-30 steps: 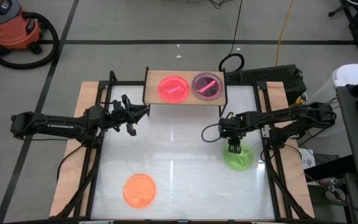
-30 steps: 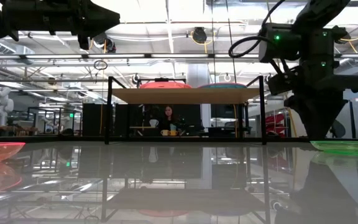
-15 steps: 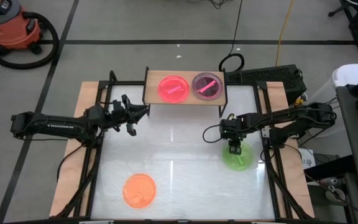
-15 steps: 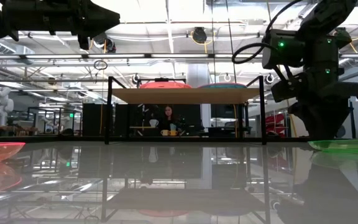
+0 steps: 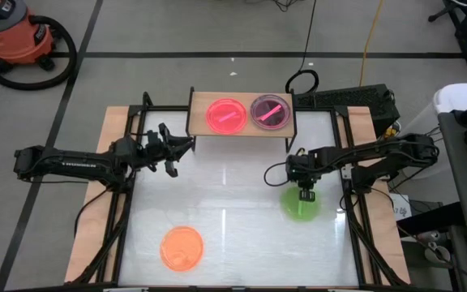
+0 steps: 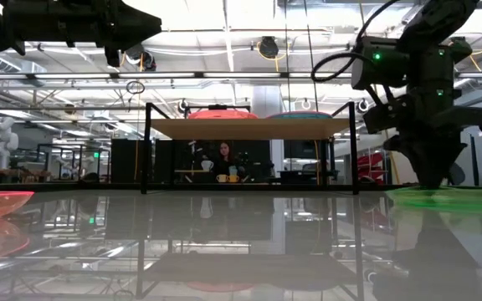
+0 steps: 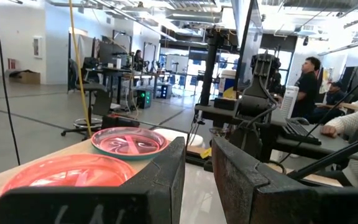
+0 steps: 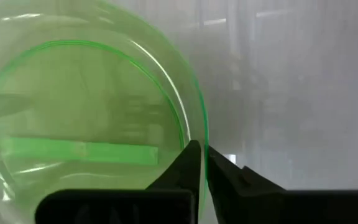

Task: Place and stack plates onto a shelf
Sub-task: Stack the green plate on the pink plate on the shelf

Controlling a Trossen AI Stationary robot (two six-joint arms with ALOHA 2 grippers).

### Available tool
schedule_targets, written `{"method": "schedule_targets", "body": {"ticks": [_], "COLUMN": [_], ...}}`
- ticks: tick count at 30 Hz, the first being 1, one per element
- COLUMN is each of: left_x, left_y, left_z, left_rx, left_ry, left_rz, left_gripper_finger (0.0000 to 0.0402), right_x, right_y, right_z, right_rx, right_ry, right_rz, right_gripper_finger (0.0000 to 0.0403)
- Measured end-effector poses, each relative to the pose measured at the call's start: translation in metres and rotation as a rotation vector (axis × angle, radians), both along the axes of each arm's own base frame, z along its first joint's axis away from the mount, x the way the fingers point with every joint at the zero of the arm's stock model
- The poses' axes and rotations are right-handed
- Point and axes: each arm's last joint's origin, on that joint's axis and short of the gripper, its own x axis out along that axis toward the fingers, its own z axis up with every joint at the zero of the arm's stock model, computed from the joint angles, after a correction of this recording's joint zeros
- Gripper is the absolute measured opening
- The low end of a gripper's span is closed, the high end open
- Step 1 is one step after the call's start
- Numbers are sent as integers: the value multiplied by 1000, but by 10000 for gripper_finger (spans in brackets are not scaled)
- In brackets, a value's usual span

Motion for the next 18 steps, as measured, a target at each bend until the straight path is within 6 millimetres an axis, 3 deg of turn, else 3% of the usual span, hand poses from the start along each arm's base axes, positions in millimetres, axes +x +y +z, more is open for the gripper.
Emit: {"method": "schedule_targets", "body": {"ticks": [9, 18], "left_x": [0, 0], "left_y": [0, 0], "left_z": [0, 0], "left_rx": [2, 3], "left_ry": [0, 0], "left_rz": [1, 1], "left_gripper_finger": [86, 86], "right_x": [16, 48], "right_y": [-2, -7], "right_z": [34, 84], "right_rx": [-23, -51], "right_ry": [-182, -603], "right_rz": [19, 82], "right_gripper_finger": [0, 0]}}
